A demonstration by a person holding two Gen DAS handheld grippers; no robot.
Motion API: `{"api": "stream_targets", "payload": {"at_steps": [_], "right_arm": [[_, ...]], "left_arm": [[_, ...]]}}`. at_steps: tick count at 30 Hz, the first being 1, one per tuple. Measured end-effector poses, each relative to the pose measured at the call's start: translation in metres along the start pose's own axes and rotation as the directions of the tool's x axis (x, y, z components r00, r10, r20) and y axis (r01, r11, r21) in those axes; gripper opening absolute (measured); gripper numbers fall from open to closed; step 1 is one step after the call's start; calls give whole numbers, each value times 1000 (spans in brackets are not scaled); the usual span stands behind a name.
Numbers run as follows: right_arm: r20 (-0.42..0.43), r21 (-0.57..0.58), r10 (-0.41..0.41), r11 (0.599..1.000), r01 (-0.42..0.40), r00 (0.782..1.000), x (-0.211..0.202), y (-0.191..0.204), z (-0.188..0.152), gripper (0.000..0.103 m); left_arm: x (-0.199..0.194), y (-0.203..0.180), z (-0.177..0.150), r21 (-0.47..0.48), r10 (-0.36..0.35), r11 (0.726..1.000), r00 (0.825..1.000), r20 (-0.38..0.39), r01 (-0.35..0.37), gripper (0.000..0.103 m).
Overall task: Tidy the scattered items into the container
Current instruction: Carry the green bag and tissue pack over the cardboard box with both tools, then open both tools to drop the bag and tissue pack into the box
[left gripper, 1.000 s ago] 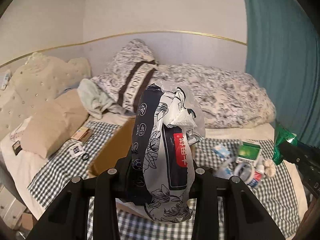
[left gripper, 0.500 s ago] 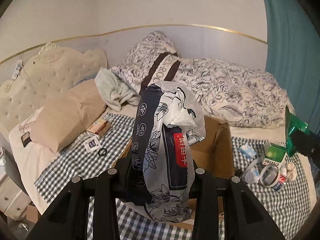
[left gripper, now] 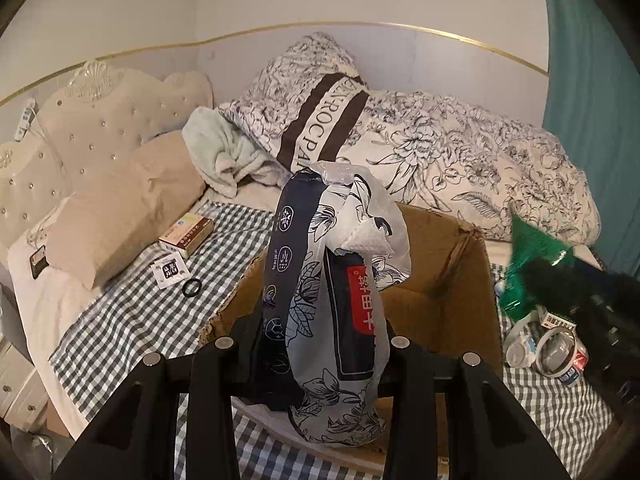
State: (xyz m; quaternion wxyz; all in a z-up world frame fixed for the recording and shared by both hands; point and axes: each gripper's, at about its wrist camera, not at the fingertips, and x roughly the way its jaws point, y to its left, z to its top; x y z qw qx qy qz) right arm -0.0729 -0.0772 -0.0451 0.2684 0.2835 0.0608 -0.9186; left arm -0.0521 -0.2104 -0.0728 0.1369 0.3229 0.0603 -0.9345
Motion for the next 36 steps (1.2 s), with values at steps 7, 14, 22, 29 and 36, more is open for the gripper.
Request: {"api": "stream_targets", "payload": {"at_steps": [7,14,22,29,36], "right_arm": [[-55,-16,10,1000,-11,998,40,4,-3,35],[-107,-22,16,1000,-18,994,71,4,-6,36],[-120,-1,11,1000,-12,993,88,2,-11,42],[-83,25,-2,1000,4,997,81,-6,-8,60],[-66,47,-10,999,13,998,70,-16,-6,60]], "left_arm": [[35,3,-5,-7,25,1000,995,-97,-26,38],[56,5,-9,-5,25,1000,990,-142,-26,42],[63,10,-8,-32,38,999,990,-138,-43,65],[59,15,-4,-61,44,997,993,-113,-51,73],[51,11,1,-66,41,997,994,-96,-48,73]]}}
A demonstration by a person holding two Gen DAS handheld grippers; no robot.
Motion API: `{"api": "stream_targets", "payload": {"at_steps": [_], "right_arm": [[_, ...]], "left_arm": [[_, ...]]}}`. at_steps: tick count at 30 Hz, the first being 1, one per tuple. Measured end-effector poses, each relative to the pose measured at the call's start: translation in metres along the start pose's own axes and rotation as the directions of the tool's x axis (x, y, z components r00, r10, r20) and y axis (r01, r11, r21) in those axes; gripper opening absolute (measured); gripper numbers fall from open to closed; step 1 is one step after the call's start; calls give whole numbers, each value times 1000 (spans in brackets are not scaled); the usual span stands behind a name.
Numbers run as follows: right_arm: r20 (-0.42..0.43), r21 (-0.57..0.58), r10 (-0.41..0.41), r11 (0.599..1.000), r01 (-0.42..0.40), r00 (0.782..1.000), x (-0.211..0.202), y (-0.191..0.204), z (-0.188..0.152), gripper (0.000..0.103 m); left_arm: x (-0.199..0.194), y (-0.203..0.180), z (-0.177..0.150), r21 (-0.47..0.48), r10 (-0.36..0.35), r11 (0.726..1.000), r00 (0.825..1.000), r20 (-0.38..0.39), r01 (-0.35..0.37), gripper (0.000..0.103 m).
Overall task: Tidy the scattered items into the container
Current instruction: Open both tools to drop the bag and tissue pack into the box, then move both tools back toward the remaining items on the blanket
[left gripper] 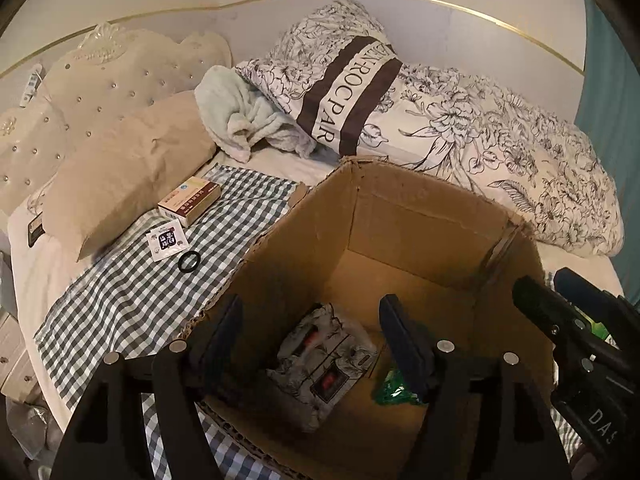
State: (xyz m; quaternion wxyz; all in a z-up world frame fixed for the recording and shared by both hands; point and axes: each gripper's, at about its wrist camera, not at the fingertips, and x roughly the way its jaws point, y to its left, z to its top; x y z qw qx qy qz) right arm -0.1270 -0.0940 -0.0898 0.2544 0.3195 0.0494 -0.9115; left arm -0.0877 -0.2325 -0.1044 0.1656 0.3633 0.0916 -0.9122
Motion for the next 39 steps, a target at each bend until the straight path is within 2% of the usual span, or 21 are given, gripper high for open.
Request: {"api": "stream_targets", "payload": {"at_steps": [14,19,24,32,39], "right_arm": [[56,33,-30,999,29,998,-45,-27,1,61],[83,50,-46,998,42,995,-65,-39,0,66],[106,61,-70,996,64,992,-86,-49,-2,67],[144,103,-122,989,108,982,-122,-78,-6,79],[178,142,-168,979,144,970,-153,-103,-9,89]], "left_arm": [[-32,-23,5,18,-29,999,999,46,29,73],[-43,-34,8,31,-42,999,997,66,40,74],[-55,-49,11,46,-56,998,994,89,52,80],[-79,-82,12,93,-110,991,984,142,97,91],[-96,-111,9,146,-125,984,976,181,99,99]]}}
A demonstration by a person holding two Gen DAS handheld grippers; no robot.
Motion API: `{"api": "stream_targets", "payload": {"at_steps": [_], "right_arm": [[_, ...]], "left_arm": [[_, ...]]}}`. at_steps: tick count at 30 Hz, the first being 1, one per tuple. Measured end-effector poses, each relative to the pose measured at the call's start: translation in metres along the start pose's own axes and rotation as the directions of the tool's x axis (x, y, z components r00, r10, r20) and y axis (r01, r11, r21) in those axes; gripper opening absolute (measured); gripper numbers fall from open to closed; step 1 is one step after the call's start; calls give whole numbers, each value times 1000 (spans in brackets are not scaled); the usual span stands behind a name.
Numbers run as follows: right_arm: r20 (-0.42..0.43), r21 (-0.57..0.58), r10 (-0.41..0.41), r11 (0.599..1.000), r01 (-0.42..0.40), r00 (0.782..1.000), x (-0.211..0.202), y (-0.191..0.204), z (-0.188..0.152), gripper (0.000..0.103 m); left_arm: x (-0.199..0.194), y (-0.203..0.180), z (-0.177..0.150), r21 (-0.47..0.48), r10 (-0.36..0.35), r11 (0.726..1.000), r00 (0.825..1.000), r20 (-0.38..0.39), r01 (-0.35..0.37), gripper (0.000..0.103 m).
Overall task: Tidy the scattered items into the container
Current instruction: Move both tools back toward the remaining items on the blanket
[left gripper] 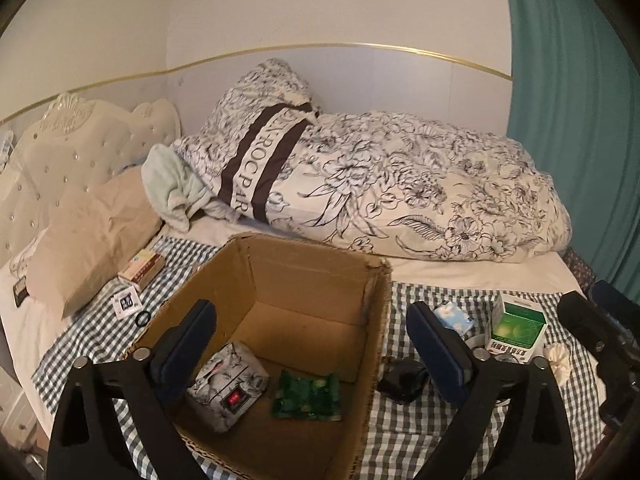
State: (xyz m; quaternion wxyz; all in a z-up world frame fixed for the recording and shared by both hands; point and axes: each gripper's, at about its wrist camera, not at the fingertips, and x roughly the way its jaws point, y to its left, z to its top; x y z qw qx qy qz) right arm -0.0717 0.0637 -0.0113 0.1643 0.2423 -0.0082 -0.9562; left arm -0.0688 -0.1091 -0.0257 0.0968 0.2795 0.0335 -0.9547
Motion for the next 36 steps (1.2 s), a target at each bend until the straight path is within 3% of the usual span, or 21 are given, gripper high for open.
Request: {"api": "stream_targets", "payload": {"at_steps": [8,12,25,36], "right_arm": [[43,9,-40,999,39,998,-27,-25,1,103],[52,26,-63,998,62,997,-37,-39,-1,103],[48,68,-126,990,123,991,-63,-91,-13,103],[19,110,-170,980,167,985,-73,-142,-31,103]], "left_arm": [[-11,-25,2,7,-67,998,997,23,67,103],[-16,-40,0,14,-124,992,992,25,124,103],[-17,-87,-4,94,-112,989,994,7,111,103],[-1,-119,-15,150,-149,976,987,-57,156,103]]}}
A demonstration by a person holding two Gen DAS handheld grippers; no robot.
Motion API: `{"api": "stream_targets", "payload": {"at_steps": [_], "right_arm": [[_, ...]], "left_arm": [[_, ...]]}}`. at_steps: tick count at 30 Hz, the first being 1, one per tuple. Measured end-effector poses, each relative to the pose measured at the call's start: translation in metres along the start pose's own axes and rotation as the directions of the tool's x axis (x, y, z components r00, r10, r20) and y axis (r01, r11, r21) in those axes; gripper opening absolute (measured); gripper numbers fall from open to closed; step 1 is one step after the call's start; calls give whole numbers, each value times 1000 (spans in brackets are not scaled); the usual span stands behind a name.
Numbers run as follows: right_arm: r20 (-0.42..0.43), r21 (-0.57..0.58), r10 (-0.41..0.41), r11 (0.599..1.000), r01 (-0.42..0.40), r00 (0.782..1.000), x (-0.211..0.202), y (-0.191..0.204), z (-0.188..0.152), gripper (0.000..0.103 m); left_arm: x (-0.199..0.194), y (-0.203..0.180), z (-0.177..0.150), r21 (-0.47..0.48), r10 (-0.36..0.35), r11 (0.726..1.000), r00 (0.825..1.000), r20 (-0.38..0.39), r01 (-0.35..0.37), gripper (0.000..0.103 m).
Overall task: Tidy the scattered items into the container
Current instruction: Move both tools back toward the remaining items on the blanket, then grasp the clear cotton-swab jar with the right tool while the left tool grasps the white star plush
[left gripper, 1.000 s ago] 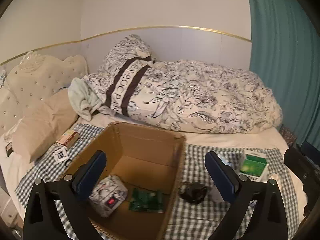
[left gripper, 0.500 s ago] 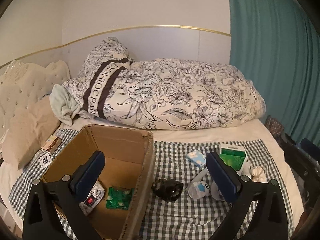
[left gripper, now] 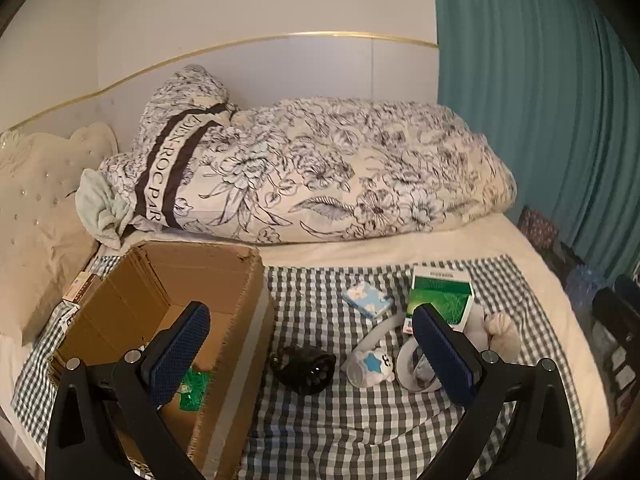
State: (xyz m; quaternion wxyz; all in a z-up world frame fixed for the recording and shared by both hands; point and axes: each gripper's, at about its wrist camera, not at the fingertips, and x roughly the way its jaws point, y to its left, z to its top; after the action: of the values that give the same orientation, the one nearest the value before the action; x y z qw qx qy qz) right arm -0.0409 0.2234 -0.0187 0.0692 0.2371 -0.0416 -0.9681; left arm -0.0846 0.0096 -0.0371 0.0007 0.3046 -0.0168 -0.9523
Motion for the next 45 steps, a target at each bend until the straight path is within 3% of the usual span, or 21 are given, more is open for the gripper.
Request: {"api": "stream_targets", "payload": {"at_steps": [7,19,26,31,36,45], "right_arm": [[-32,-38,-17,999,16,999,13,-15,-16,103],[-149,-81,27,996,-39,988,53,-21,-49,103],[-233,-87,56,993,-78,971,79,-28,-68,98],[-315,-107,68,989,-106,947,100,-30,-85,80],[-359,-108,77,986,-124,930,118,-36,-97,79],[-396,-119,92,981,-151,913,141,-37,-109,79]], "left_arm": [[24,-16,-12,43,-5,999,998,-67,8,103],[67,-36,-35,106,-4,994,987,-160,21,103],[90,-47,-43,108,-40,992,978,-203,63,103],[108,-53,-47,64,-99,991,964,-245,118,100],[131,-64,-58,80,-92,989,952,-292,120,92],[164,-69,-72,65,-94,990,930,-354,125,91]]}}
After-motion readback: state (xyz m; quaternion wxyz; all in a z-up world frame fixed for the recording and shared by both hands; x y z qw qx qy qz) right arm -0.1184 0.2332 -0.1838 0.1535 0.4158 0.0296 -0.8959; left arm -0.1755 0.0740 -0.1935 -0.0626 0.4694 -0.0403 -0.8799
